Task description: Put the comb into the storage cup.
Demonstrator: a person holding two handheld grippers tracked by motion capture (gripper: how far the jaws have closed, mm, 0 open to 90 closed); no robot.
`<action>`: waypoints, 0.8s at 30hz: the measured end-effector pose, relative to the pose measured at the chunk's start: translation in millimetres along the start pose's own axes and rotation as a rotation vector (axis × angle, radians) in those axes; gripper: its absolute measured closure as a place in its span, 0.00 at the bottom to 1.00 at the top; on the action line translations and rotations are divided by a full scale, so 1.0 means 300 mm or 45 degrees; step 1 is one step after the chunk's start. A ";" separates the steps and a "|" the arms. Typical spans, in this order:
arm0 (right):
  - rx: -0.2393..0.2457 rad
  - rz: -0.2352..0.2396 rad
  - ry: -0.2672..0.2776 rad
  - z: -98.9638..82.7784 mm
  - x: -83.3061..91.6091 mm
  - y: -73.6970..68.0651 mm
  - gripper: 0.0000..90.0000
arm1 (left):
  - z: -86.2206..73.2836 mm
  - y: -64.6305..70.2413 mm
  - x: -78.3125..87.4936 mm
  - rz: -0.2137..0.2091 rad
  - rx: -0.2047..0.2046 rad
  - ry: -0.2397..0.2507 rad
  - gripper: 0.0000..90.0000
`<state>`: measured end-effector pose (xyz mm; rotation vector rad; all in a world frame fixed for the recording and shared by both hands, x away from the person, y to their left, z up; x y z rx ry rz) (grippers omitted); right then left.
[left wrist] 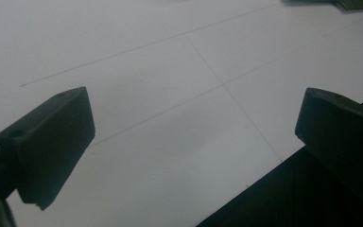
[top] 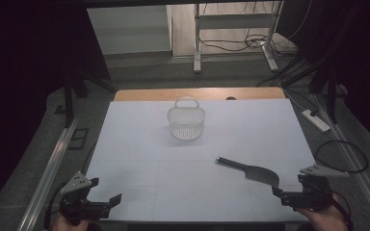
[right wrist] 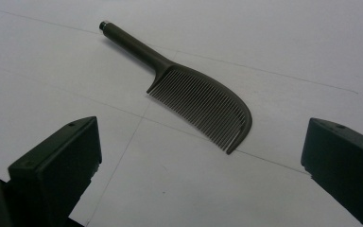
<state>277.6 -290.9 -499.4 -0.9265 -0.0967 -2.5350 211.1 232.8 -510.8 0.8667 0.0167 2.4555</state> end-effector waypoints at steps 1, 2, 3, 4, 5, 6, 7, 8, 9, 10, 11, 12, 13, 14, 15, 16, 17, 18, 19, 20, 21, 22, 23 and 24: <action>0.006 0.000 -0.003 0.000 -0.002 -0.002 0.00 | -0.001 0.000 0.002 0.001 -0.002 0.000 0.00; 0.006 0.000 -0.003 0.000 -0.002 -0.002 0.00 | -0.001 0.001 0.003 0.000 -0.002 0.005 0.00; 0.019 0.000 -0.004 0.001 -0.003 -0.005 0.00 | -0.001 0.000 0.004 -0.002 -0.004 0.007 0.00; 0.019 0.000 -0.004 0.001 -0.003 -0.005 0.00 | -0.001 0.000 0.005 -0.003 -0.002 0.009 0.00; 0.023 -0.003 -0.006 0.001 -0.003 -0.006 0.00 | -0.001 0.000 0.005 -0.004 0.000 0.011 0.00; 0.028 -0.002 -0.006 0.001 -0.003 -0.008 0.00 | -0.002 -0.001 0.004 -0.006 0.000 0.009 0.00; 0.028 -0.002 -0.006 0.001 -0.003 -0.008 0.00 | -0.002 -0.001 0.004 -0.006 0.000 0.009 0.00; 0.029 -0.002 -0.006 0.001 -0.003 -0.008 0.00 | -0.002 -0.001 0.003 -0.005 0.002 0.008 0.00; 0.031 -0.002 -0.006 0.001 -0.003 -0.008 0.00 | -0.001 0.000 0.003 -0.005 0.002 0.008 0.00; 0.032 -0.002 -0.007 0.000 -0.004 -0.008 0.00 | -0.001 0.000 0.003 -0.005 0.002 0.009 0.00; 0.033 0.000 -0.009 0.000 -0.004 -0.009 0.00 | -0.001 -0.001 0.003 -0.005 0.003 0.009 0.00; 0.035 0.001 -0.011 0.000 -0.004 -0.009 0.00 | -0.001 0.000 0.003 -0.007 0.004 0.008 0.00; 0.036 0.001 -0.010 0.000 -0.004 -0.009 0.00 | -0.001 0.000 0.003 -0.007 0.005 0.009 0.00; 0.038 0.001 -0.009 0.000 -0.004 -0.010 0.00 | -0.001 -0.001 0.004 -0.007 0.006 0.009 0.00; 0.041 0.002 -0.011 -0.001 -0.004 -0.011 0.00 | -0.001 -0.001 0.004 -0.007 0.006 0.009 0.00; 0.041 0.002 -0.011 -0.001 -0.004 -0.011 0.00 | -0.001 -0.001 0.004 -0.007 0.007 0.010 0.00; 0.042 0.004 -0.008 0.000 -0.004 -0.012 0.00 | -0.001 -0.001 0.004 -0.008 0.008 0.011 0.00; 0.055 0.003 -0.004 0.001 -0.003 -0.014 0.00 | -0.001 -0.001 0.004 -0.009 0.009 0.012 0.00; 0.058 0.001 -0.004 0.001 -0.003 -0.014 0.00 | -0.001 -0.001 0.005 -0.011 0.009 0.012 0.00; 0.058 0.001 -0.004 0.001 -0.003 -0.014 0.00 | -0.001 -0.001 0.005 -0.012 0.010 0.013 0.00; 0.059 0.000 -0.003 0.001 -0.003 -0.015 0.00 | -0.001 -0.001 0.005 -0.011 0.009 0.013 0.00; 0.062 0.001 -0.002 0.001 -0.003 -0.016 0.00 | -0.001 -0.001 0.005 -0.011 0.009 0.015 0.00; 0.068 0.002 0.002 0.002 -0.002 -0.017 0.00 | -0.001 -0.001 0.005 -0.011 0.010 0.014 0.00; 0.076 0.007 0.002 0.003 -0.002 -0.020 0.00 | -0.001 -0.001 0.005 -0.010 0.011 0.015 0.00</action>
Point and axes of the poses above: each handheld gripper's, and its own axes: x roughly backward along the jaws, z roughly out of its top, y roughly to its right, the point moved 8 cm from there along -x, roughly forward along the jaws, and after that the axes turned 7 degrees about y, right-handed, at the moved point
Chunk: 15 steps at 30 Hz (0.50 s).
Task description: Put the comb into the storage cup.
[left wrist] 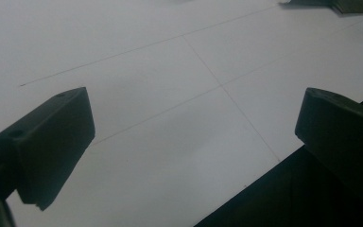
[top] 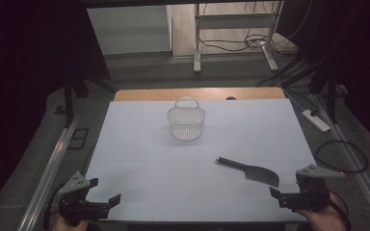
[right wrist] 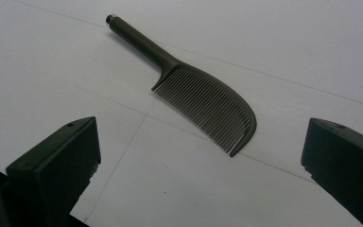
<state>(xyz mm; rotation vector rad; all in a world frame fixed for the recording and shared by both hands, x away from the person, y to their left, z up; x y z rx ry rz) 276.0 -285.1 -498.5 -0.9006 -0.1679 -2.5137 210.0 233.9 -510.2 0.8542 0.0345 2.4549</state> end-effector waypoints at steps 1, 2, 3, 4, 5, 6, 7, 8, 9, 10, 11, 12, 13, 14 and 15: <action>0.000 0.000 0.000 0.000 0.000 0.000 0.00 | 0.000 0.000 0.001 -0.001 0.001 0.000 0.00; 0.007 0.013 -0.003 0.000 -0.001 -0.004 0.00 | 0.000 -0.001 0.001 -0.001 0.001 0.000 0.00; 0.007 0.013 -0.003 0.000 -0.001 -0.004 0.00 | 0.000 -0.001 0.001 -0.002 0.003 0.002 0.00; 0.015 0.022 -0.010 0.000 -0.002 -0.007 0.00 | 0.000 -0.001 0.002 -0.002 0.003 0.002 0.00; 0.015 0.022 -0.010 0.000 -0.002 -0.007 0.00 | 0.000 -0.001 0.001 -0.002 0.004 0.001 0.00; 0.021 0.036 -0.015 0.001 -0.005 -0.009 0.00 | 0.000 -0.001 0.001 -0.001 0.007 0.002 0.00; 0.026 0.045 -0.017 0.004 -0.007 -0.011 0.00 | 0.000 -0.001 0.001 -0.001 0.007 0.002 0.00; 0.034 0.045 -0.019 0.007 -0.009 -0.010 0.00 | 0.000 -0.002 0.001 -0.001 0.008 0.002 0.00; 0.044 0.049 -0.018 0.012 -0.011 -0.010 0.00 | 0.000 -0.002 0.002 -0.002 0.009 0.004 0.00; 0.044 0.049 -0.018 0.012 -0.011 -0.010 0.00 | 0.000 -0.002 0.002 -0.002 0.009 0.004 0.00; 0.049 0.055 -0.018 0.018 -0.012 -0.010 0.00 | 0.000 -0.003 0.002 -0.002 0.010 0.005 0.00; 0.050 0.063 -0.016 0.022 -0.013 -0.012 0.00 | 0.000 -0.003 0.002 -0.002 0.011 0.006 0.00; 0.057 0.065 -0.016 0.026 -0.015 -0.012 0.00 | 0.000 -0.003 0.002 -0.002 0.013 0.006 0.00; 0.061 0.071 -0.016 0.029 -0.017 -0.014 0.00 | 0.000 -0.004 0.002 -0.003 0.015 0.006 0.00; 0.065 0.075 -0.017 0.030 -0.019 -0.015 0.00 | 0.000 -0.004 0.002 -0.003 0.016 0.006 0.00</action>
Point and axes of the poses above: each handheld gripper's, and its own axes: x roughly backward along the jaws, z roughly out of its top, y roughly to its right, the point moved 8 cm from there along -x, roughly forward along the jaws, and after that the axes turned 7 degrees about y, right-handed, at the moved point
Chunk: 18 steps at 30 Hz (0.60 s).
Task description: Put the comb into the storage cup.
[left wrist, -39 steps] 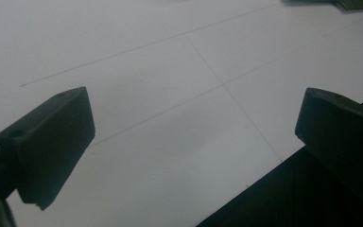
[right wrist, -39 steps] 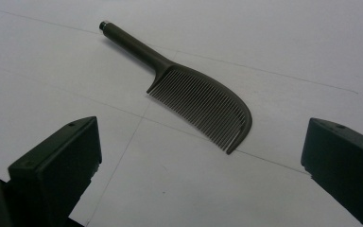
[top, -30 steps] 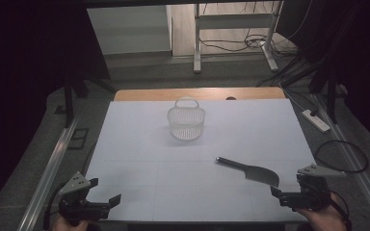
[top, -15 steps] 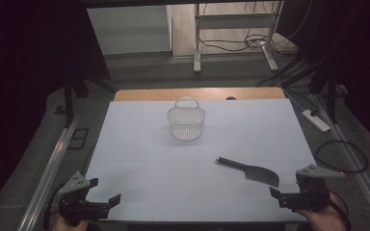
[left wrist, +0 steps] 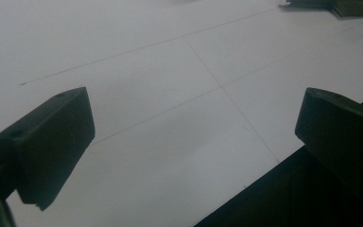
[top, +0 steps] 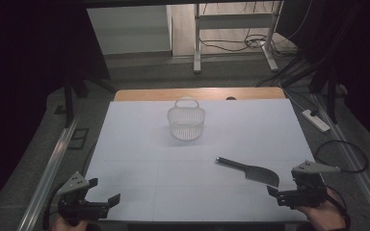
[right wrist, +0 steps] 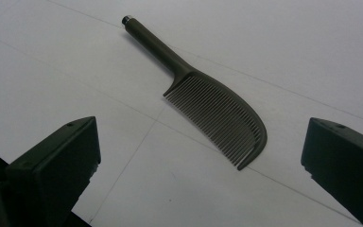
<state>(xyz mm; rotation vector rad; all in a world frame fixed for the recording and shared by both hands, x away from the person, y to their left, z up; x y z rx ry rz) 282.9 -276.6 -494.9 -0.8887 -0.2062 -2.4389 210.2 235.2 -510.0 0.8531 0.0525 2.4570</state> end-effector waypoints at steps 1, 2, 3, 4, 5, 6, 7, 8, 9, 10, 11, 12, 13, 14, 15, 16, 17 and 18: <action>-0.005 0.013 -0.004 0.002 -0.004 -0.003 0.00 | 0.000 0.000 0.000 0.001 0.000 0.000 0.00; -0.005 0.013 -0.004 0.002 -0.004 -0.003 0.00 | 0.000 0.000 0.000 0.001 -0.001 0.000 0.00; -0.017 0.022 -0.014 0.001 -0.008 -0.003 0.00 | 0.000 0.000 0.000 0.001 -0.001 0.000 0.00; -0.023 0.025 -0.016 0.002 -0.009 -0.003 0.00 | 0.000 0.000 0.000 0.001 0.000 0.000 0.00; -0.027 0.027 -0.016 0.003 -0.011 -0.003 0.00 | 0.000 0.000 0.000 0.000 0.000 -0.001 0.00; -0.027 0.027 -0.016 0.003 -0.011 -0.003 0.00 | 0.000 0.000 0.000 0.000 0.000 -0.001 0.00; -0.023 0.036 -0.007 0.008 -0.014 -0.005 0.00 | 0.000 0.000 0.000 0.000 0.001 -0.001 0.00; -0.023 0.036 -0.007 0.008 -0.014 -0.005 0.00 | 0.000 0.000 0.000 -0.001 0.001 0.000 0.00; -0.012 0.043 0.000 0.014 -0.019 -0.009 0.00 | 0.000 -0.001 0.000 -0.001 0.003 0.000 0.00; -0.012 0.043 0.000 0.014 -0.019 -0.009 0.00 | 0.000 0.000 0.000 -0.002 0.005 0.000 0.00; -0.004 0.055 0.003 0.022 -0.025 -0.012 0.00 | 0.000 -0.001 0.000 -0.002 0.004 0.000 0.00; -0.004 0.055 0.003 0.022 -0.025 -0.012 0.00 | 0.000 -0.001 0.000 -0.002 0.005 0.000 0.00; 0.014 0.075 -0.002 0.029 -0.033 -0.015 0.00 | 0.000 -0.001 0.000 -0.002 0.005 0.000 0.00; 0.014 0.075 -0.002 0.029 -0.033 -0.015 0.00 | 0.000 -0.001 -0.001 -0.002 0.006 0.000 0.00; 0.022 0.079 -0.005 0.033 -0.037 -0.015 0.00 | 0.000 -0.001 -0.001 -0.002 0.006 -0.001 0.00; 0.029 0.082 -0.008 0.037 -0.041 -0.015 0.00 | 0.000 -0.002 -0.001 -0.002 0.007 -0.001 0.00; 0.026 0.083 -0.018 0.039 -0.045 -0.014 0.00 | 0.000 -0.002 -0.001 -0.003 0.008 -0.001 0.00; 0.015 0.082 -0.023 0.044 -0.053 -0.008 0.00 | 0.000 -0.003 -0.001 -0.005 0.012 0.000 0.00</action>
Point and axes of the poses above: each handheld gripper's, and its own axes: x roughly backward along the jaws, z roughly out of its top, y roughly to its right, the point moved 8 cm from there along -x, roughly forward along the jaws, and after that the axes turned 7 degrees about y, right-handed, at the moved point
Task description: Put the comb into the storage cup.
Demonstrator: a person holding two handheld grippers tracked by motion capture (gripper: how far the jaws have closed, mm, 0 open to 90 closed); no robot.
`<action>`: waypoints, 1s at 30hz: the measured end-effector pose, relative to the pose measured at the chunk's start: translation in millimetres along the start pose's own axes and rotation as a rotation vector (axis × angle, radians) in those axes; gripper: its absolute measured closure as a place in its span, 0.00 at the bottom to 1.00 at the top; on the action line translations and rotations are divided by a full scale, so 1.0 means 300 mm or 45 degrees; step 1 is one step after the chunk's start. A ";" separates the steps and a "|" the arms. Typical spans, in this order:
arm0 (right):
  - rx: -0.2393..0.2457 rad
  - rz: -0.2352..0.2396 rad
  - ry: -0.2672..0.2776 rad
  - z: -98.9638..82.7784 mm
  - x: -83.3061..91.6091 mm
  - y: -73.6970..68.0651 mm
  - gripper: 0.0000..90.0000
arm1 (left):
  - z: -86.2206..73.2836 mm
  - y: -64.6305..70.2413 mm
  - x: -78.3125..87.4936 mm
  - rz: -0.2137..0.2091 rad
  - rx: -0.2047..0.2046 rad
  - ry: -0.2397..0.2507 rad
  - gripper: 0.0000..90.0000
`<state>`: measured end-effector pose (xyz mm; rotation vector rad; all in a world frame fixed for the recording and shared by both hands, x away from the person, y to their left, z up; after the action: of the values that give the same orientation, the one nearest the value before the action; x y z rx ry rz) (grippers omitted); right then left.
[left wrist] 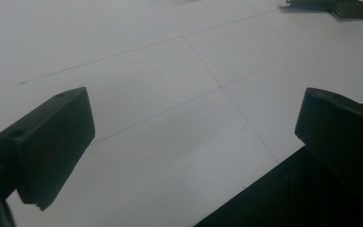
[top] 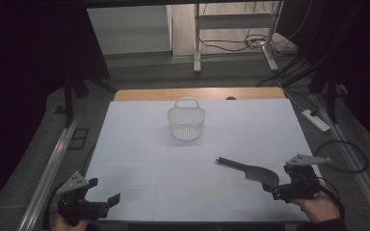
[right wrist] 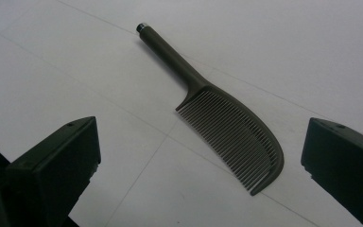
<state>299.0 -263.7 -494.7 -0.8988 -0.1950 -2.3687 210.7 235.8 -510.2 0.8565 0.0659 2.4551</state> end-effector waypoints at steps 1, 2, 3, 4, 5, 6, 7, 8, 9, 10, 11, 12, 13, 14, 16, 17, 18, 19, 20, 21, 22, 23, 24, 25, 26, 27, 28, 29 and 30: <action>0.000 0.000 0.000 0.000 0.000 0.000 0.00 | 0.000 0.000 0.000 0.000 0.000 0.000 0.00; -0.011 -0.003 -0.007 0.003 -0.006 0.004 0.00 | 0.000 0.000 0.000 -0.002 0.004 0.001 0.00; -0.011 -0.003 -0.007 0.003 -0.006 0.004 0.00 | 0.000 -0.001 0.000 -0.004 0.007 0.002 0.00; -0.011 -0.004 -0.009 0.004 -0.009 0.005 0.00 | 0.000 -0.001 0.000 -0.005 0.007 0.003 0.00; -0.013 -0.008 -0.012 0.008 -0.015 0.007 0.00 | 0.001 -0.001 0.001 -0.005 0.008 0.004 0.00; -0.013 -0.008 -0.012 0.008 -0.015 0.007 0.00 | 0.001 -0.001 0.001 -0.006 0.009 0.006 0.00; -0.015 -0.012 -0.024 0.013 -0.021 0.008 0.00 | 0.001 -0.001 0.001 -0.007 0.010 0.006 0.00; -0.015 -0.012 -0.024 0.013 -0.021 0.008 0.00 | 0.001 -0.001 0.001 -0.007 0.010 0.007 0.00; -0.011 -0.012 -0.023 0.016 -0.024 0.009 0.00 | 0.001 -0.001 0.001 -0.008 0.010 0.006 0.00; -0.016 -0.012 -0.022 0.020 -0.028 0.008 0.00 | 0.001 -0.001 0.000 -0.007 0.010 0.007 0.00; -0.013 -0.009 -0.024 0.024 -0.032 0.009 0.00 | 0.001 -0.002 0.000 -0.007 0.010 0.007 0.00; -0.010 -0.006 -0.027 0.027 -0.035 0.009 0.00 | 0.001 -0.002 0.001 -0.008 0.011 0.007 0.00; -0.003 -0.006 -0.029 0.034 -0.043 0.011 0.00 | 0.001 -0.002 0.001 -0.009 0.012 0.008 0.00; -0.003 -0.006 -0.029 0.034 -0.043 0.011 0.00 | 0.002 -0.002 0.001 -0.009 0.013 0.009 0.00; -0.002 -0.004 -0.035 0.044 -0.059 0.014 0.00 | 0.002 -0.002 0.001 -0.010 0.013 0.009 0.00; -0.002 -0.004 -0.035 0.044 -0.059 0.014 0.00 | 0.002 -0.002 0.001 -0.011 0.014 0.009 0.00; 0.003 -0.007 -0.035 0.048 -0.065 0.015 0.00 | 0.002 -0.002 0.001 -0.012 0.015 0.009 0.00; 0.009 -0.004 -0.040 0.051 -0.072 0.014 0.00 | 0.002 -0.002 0.001 -0.012 0.016 0.010 0.00; 0.018 0.002 -0.049 0.058 -0.084 0.012 0.00 | 0.002 -0.003 0.001 -0.013 0.017 0.010 0.00; 0.018 0.002 -0.049 0.058 -0.084 0.012 0.00 | 0.002 -0.003 0.001 -0.014 0.017 0.011 0.00; 0.021 0.002 -0.052 0.061 -0.091 0.013 0.00 | 0.002 -0.003 0.002 -0.014 0.019 0.012 0.00; 0.023 0.003 -0.056 0.068 -0.101 0.014 0.00 | 0.002 -0.003 0.002 -0.014 0.019 0.013 0.00; 0.023 0.003 -0.056 0.068 -0.101 0.014 0.00 | 0.002 -0.003 0.002 -0.015 0.019 0.014 0.00; 0.029 0.004 -0.057 0.072 -0.107 0.013 0.00 | 0.002 -0.003 0.002 -0.016 0.020 0.014 0.00; 0.029 0.004 -0.057 0.072 -0.107 0.013 0.00 | 0.002 -0.003 0.003 -0.017 0.020 0.016 0.00; 0.029 0.007 -0.067 0.072 -0.112 0.012 0.00 | 0.002 -0.004 0.003 -0.020 0.022 0.016 0.00; 0.031 0.006 -0.072 0.071 -0.115 0.011 0.00 | 0.002 -0.004 0.003 -0.020 0.022 0.016 0.00; 0.033 0.003 -0.076 0.071 -0.119 0.011 0.00 | 0.002 -0.004 0.003 -0.020 0.022 0.016 0.00; 0.034 0.001 -0.083 0.072 -0.123 0.011 0.00 | 0.002 -0.004 0.003 -0.020 0.022 0.016 0.00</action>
<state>335.0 -241.7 -502.2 -0.9638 -0.2510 -2.3328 211.1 237.1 -509.4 0.8445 0.0981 2.4485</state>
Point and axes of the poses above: each handheld gripper's, and its own axes: x roughly backward along the jaws, z roughly out of its top, y roughly to its right, the point moved 8 cm from there along -x, roughly forward along the jaws, and after that the axes turned 7 degrees about y, right-handed, at the moved point
